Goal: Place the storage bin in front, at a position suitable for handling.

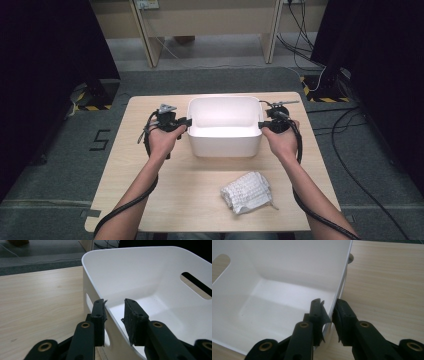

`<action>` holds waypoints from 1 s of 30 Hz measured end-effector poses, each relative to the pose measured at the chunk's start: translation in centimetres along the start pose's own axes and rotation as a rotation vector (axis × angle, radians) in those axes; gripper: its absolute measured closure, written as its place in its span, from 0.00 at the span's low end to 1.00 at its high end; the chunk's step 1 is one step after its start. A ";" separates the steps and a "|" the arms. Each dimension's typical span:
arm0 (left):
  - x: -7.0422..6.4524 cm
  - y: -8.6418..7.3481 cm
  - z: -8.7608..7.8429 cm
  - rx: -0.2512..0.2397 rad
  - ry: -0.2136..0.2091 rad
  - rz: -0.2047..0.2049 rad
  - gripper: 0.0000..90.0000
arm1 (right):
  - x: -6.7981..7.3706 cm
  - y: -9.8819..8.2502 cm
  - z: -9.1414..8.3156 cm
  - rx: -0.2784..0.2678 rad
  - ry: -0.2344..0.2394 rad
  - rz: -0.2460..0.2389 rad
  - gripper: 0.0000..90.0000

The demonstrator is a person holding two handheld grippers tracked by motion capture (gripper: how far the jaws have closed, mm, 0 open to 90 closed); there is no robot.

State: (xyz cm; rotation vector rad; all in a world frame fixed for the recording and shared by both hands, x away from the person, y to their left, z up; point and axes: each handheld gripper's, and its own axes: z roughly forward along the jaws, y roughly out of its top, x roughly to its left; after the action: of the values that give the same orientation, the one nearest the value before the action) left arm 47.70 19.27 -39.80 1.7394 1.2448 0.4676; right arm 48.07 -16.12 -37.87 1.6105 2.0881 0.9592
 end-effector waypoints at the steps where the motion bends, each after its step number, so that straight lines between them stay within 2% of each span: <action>1: 0.2 -0.1 -0.3 0.004 0.003 0.002 0.79 | 0.5 0.0 0.0 0.003 0.005 -0.011 0.85; 5: 0.6 -1.0 -1.5 0.005 0.005 0.007 0.81 | 1.7 -0.4 0.0 -0.002 0.005 -0.046 0.85; 10: 1.0 -1.8 -2.9 -0.002 0.027 0.014 0.81 | 3.1 -0.9 -0.3 0.013 0.021 -0.062 0.84; 16: 1.5 -1.9 -3.3 -0.002 0.038 0.021 0.81 | 3.9 -0.8 -0.1 0.017 0.019 -0.063 0.84; 18: 1.6 -1.9 -3.3 -0.007 0.033 0.018 0.81 | 4.0 -0.8 -0.2 0.021 0.029 -0.055 0.79; 19: 1.6 -2.0 -3.4 -0.027 0.017 0.010 0.77 | 3.7 -0.7 -0.6 0.003 0.053 -0.031 0.68; 20: 1.6 -2.0 -3.7 -0.057 0.009 0.014 0.73 | 3.7 -0.6 -0.8 -0.004 0.049 -0.025 0.63; 21: 1.6 -2.0 -3.7 -0.057 0.009 0.014 0.67 | 3.7 -0.6 -0.8 -0.004 0.049 -0.025 0.63; 22: 1.3 -2.0 -4.4 -0.093 0.008 0.028 0.62 | 3.1 -0.4 -2.0 -0.055 0.041 -0.028 0.51; 23: 1.3 -2.0 -4.4 -0.093 0.008 0.028 0.59 | 3.1 -0.4 -2.0 -0.055 0.041 -0.028 0.51; 24: 0.9 -2.3 -5.3 -0.139 0.006 0.059 0.55 | 2.3 -0.4 -3.3 -0.091 0.043 -0.026 0.44; 26: 0.8 -2.5 -5.8 -0.155 0.006 0.073 0.50 | 2.0 -0.5 -3.7 -0.105 0.037 -0.030 0.43; 28: 0.3 -3.5 -7.2 -0.184 -0.002 0.092 0.46 | 0.4 -1.5 -4.8 -0.130 0.021 -0.054 0.39; 29: 0.3 -3.5 -7.2 -0.184 -0.002 0.092 0.45 | 0.4 -1.5 -4.8 -0.130 0.021 -0.054 0.39; 30: 0.0 -4.6 -7.7 -0.182 -0.018 0.096 0.44 | -1.0 -2.7 -4.8 -0.117 -0.004 -0.074 0.37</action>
State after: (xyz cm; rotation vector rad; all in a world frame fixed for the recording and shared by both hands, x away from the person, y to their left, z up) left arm 39.60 23.14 -39.73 1.6494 1.0745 0.6010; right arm 43.40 -18.89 -36.40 1.4664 2.0333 1.0322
